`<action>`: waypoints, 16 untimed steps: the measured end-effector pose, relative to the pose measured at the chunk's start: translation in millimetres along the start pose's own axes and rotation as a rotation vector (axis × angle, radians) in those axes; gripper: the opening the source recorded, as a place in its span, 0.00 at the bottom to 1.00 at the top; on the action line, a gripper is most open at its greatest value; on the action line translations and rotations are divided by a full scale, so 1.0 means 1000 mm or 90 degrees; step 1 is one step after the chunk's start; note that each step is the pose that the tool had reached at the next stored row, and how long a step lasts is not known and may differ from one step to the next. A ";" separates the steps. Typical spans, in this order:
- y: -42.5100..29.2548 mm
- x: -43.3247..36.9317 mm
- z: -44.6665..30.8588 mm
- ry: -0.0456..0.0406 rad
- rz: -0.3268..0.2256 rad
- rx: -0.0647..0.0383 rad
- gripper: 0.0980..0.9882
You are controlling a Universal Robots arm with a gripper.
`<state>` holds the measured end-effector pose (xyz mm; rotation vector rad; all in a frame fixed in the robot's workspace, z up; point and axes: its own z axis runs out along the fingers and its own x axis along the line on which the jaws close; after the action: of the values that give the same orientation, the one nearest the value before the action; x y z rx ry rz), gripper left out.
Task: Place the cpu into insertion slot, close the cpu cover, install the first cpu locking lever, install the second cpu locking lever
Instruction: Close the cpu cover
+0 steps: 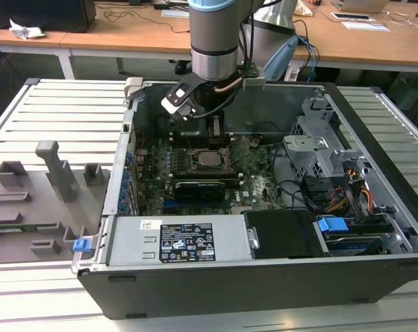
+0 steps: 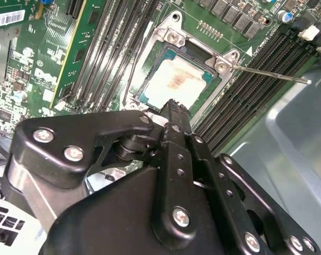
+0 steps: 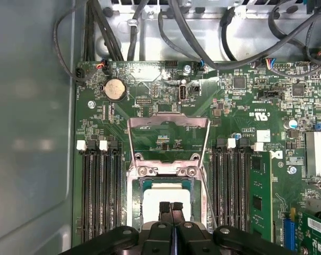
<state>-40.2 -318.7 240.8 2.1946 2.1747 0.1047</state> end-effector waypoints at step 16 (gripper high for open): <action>0.0011 0.0002 -0.0136 0.0000 0.000 0.000 0.01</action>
<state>-40.2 -318.7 254.5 2.1947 2.1746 0.1048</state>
